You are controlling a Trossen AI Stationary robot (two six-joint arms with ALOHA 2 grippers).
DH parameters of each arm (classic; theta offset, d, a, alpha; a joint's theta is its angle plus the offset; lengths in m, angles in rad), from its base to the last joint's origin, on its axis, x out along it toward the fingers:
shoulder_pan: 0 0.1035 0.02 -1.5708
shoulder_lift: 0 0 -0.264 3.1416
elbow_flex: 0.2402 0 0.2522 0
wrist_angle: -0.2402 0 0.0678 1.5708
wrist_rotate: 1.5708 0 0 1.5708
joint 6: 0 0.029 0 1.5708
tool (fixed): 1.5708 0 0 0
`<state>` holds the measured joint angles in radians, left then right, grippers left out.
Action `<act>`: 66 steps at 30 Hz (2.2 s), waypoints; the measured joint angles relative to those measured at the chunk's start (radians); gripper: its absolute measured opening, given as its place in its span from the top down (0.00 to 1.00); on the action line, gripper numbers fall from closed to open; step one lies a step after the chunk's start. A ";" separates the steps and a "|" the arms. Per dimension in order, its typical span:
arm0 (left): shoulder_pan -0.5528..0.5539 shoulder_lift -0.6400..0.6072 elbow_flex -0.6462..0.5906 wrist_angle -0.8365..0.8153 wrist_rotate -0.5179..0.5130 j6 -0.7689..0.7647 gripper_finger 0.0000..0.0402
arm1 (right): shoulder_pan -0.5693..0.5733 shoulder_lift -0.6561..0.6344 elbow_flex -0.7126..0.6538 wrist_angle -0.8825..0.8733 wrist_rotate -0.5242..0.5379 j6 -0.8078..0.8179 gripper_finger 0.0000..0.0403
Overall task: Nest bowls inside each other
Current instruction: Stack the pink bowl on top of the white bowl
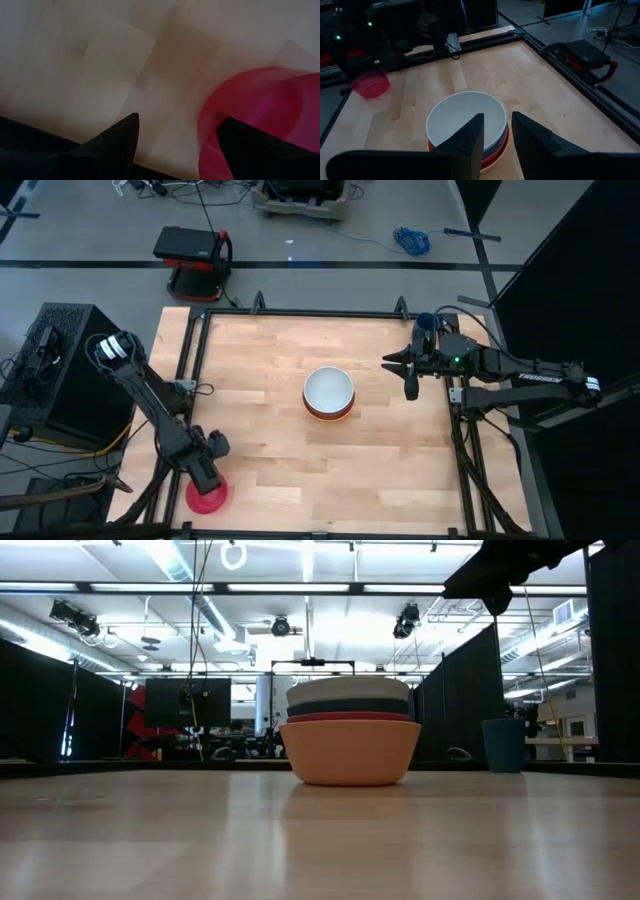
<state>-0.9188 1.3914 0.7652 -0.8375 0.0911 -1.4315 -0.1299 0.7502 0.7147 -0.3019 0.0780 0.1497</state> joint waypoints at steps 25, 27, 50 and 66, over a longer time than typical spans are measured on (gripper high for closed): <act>0.033 -0.005 0.023 0.090 -0.170 0.046 1.00 | 0.000 0.000 0.000 0.000 0.006 0.003 0.78; 0.055 -0.005 0.071 0.063 -0.239 0.101 1.00 | 0.000 0.000 0.000 0.000 0.007 0.003 0.78; 0.532 -0.006 0.464 0.002 -0.610 1.053 1.00 | 0.000 0.000 0.000 -0.001 0.007 -0.026 0.78; 0.881 -0.006 0.484 0.293 -0.357 1.376 1.00 | 0.000 0.000 0.000 -0.001 0.001 -0.029 0.78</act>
<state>-0.0376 1.3853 1.2491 -0.5449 -0.2660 -0.0556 -0.1303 0.7502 0.7147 -0.3027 0.0788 0.1210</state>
